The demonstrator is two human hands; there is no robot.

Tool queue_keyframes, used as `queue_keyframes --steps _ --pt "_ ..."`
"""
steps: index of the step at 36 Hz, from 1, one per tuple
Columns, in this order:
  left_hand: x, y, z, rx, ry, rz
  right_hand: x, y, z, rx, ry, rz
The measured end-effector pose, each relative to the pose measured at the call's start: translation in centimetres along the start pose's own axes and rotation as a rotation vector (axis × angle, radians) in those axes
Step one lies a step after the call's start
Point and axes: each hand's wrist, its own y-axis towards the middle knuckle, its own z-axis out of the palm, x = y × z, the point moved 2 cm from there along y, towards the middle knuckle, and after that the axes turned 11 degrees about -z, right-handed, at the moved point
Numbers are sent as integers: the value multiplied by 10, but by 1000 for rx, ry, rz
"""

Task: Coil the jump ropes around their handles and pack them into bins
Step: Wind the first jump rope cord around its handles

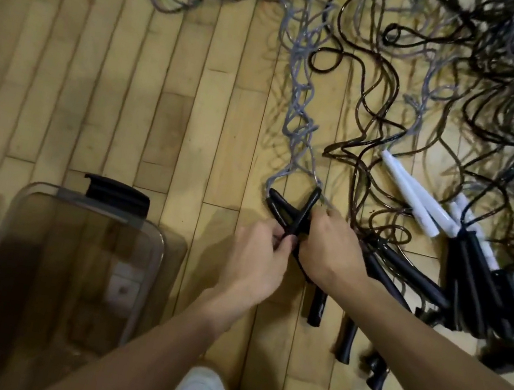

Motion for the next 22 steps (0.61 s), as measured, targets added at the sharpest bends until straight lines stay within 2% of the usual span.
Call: queue_keyframes --steps 3,5,8,11,14,17,22 --pt "6 0 0 104 -166 -88 -2 1 -5 -2 283 89" --pt "9 4 0 68 -220 -135 -4 2 -9 -11 413 153" --pt "11 15 -1 -107 -375 -322 -8 1 -9 -17 342 203" --pt "3 29 -2 -134 -449 -474 -8 3 -6 -11 266 223" --pt "-6 46 2 -111 -364 -459 -6 7 -6 -12 292 222" --pt "-10 57 4 -164 -209 -394 -9 6 -6 -15 329 268" --pt "-6 55 -1 -196 -131 -293 -27 -6 -16 21 158 298"
